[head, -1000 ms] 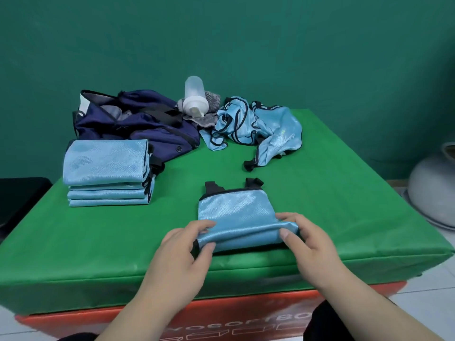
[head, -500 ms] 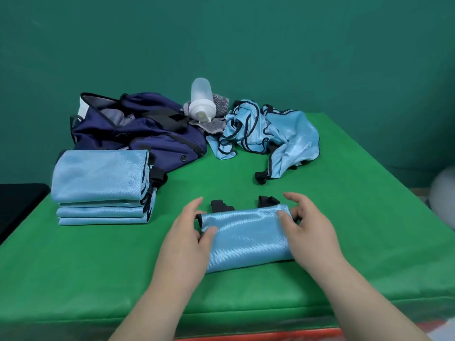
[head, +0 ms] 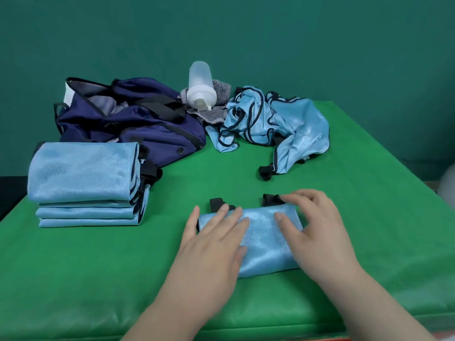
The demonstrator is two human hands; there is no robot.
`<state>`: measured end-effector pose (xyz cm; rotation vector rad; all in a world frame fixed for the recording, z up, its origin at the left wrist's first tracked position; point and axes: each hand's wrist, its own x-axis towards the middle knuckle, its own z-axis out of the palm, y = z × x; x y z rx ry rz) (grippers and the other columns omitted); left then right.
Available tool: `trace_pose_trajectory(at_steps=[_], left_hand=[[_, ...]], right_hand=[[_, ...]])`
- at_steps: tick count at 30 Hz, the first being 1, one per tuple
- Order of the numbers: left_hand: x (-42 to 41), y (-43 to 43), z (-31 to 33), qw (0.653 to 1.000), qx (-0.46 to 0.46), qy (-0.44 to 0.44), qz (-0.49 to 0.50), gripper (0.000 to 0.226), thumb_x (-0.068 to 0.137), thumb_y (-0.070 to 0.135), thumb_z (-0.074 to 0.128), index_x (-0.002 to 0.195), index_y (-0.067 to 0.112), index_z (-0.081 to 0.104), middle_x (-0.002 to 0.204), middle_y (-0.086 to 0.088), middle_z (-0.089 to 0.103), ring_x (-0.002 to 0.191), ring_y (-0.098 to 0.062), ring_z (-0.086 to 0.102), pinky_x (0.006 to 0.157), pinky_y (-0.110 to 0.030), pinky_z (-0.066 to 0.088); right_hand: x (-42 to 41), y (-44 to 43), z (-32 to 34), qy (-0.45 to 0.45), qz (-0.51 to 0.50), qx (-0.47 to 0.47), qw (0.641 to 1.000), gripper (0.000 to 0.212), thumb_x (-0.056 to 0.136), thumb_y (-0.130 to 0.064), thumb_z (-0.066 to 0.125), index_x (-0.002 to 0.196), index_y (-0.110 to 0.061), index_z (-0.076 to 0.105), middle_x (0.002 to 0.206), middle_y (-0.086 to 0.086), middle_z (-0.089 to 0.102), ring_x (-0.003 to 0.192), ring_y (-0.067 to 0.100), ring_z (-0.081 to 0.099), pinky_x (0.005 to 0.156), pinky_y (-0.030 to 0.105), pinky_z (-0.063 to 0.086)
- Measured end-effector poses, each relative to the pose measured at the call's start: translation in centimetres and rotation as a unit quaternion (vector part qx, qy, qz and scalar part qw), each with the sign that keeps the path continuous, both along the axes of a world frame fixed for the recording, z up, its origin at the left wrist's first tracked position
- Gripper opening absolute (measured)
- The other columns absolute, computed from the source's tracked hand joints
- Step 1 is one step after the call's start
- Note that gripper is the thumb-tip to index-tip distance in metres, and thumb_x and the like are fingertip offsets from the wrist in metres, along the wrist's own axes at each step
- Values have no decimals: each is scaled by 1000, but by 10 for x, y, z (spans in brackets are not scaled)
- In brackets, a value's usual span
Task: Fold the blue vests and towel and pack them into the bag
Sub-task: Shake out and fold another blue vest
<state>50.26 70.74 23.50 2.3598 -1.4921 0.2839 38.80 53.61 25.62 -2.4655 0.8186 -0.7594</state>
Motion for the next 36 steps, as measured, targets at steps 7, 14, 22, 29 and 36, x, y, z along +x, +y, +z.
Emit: trace_pose_trajectory(at_steps=[7, 14, 22, 29, 36], left_hand=[[7, 7, -7, 992, 87, 87, 12, 54, 98, 45, 21, 148, 35, 37, 159, 22, 25, 149, -2, 15, 121, -48, 7], [7, 16, 8, 993, 58, 90, 55, 63, 95, 50, 7, 150, 36, 33, 164, 16, 7, 150, -5, -11, 122, -47, -1], [7, 16, 0, 981, 53, 148, 115, 68, 83, 63, 0, 146, 59, 23, 165, 6, -13, 151, -12, -12, 122, -39, -7], [15, 24, 13, 971, 99, 164, 145, 70, 81, 65, 3, 147, 57, 26, 139, 13, 41, 141, -9, 26, 122, -41, 0], [12, 21, 13, 969, 18, 189, 158, 42, 95, 56, 45, 137, 52, 48, 104, 23, 50, 106, 2, 31, 110, -25, 11]], right_hand=[[-3, 30, -17, 236, 168, -159, 944, 60, 103, -52, 16, 150, -21, 40, 159, -6, 35, 152, 16, 21, 118, 55, 7], [-14, 18, -4, 271, 130, -82, 950, 88, 83, -69, -21, 159, -31, 2, 161, -17, -23, 144, 3, -34, 123, 46, -11], [-12, 20, -9, 259, 103, 0, 960, 69, 87, -72, -1, 153, -53, 11, 162, -6, -30, 144, 8, -36, 122, 44, -13], [-15, 9, -4, 201, 102, 102, 969, 42, 105, -43, 30, 144, -56, 36, 159, -18, 30, 152, 3, 2, 123, 44, -11], [-15, 9, 2, 145, 80, 120, 979, 43, 99, -23, 49, 134, -47, 55, 146, -13, 49, 144, -5, 23, 124, 37, -9]])
